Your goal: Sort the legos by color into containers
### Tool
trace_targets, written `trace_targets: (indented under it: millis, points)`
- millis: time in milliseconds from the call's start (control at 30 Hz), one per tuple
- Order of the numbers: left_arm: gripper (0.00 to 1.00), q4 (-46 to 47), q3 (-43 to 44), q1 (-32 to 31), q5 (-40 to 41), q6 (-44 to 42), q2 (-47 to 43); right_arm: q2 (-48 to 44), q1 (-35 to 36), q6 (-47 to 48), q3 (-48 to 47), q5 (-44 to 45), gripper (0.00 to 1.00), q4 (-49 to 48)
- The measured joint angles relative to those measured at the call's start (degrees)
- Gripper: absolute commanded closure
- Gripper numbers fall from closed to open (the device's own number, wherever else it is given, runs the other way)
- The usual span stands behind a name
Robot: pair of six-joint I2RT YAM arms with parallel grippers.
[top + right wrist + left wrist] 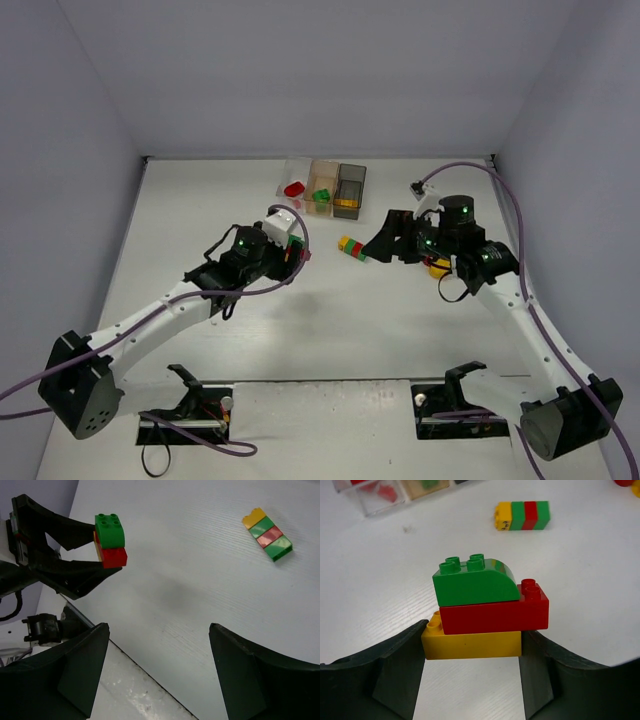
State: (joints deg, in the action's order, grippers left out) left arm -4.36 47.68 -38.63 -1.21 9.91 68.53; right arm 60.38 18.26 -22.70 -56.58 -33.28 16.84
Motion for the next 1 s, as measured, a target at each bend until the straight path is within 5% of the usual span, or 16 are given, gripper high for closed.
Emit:
trace_targets:
  millis: [300,500,1000]
  points:
    - [0.64,1.1,0.5,-5.7,-8.2,-10.9,-2.8,5.9,4.9,-3.1,-6.5,-3.3,0.20,-2.1]
    - [0.64,-0.3,2.1,-9.2,-11.0,-16.8,-2.8,8.6,8.7,-5.5,-7.4,-2.8,0.28,-3.6]
    - [0.64,-0.1,4.3,-10.4,-12.0,-21.8,-1.1,12.3,12.6,-7.3,-7.4,-0.5,0.27,-4.0]
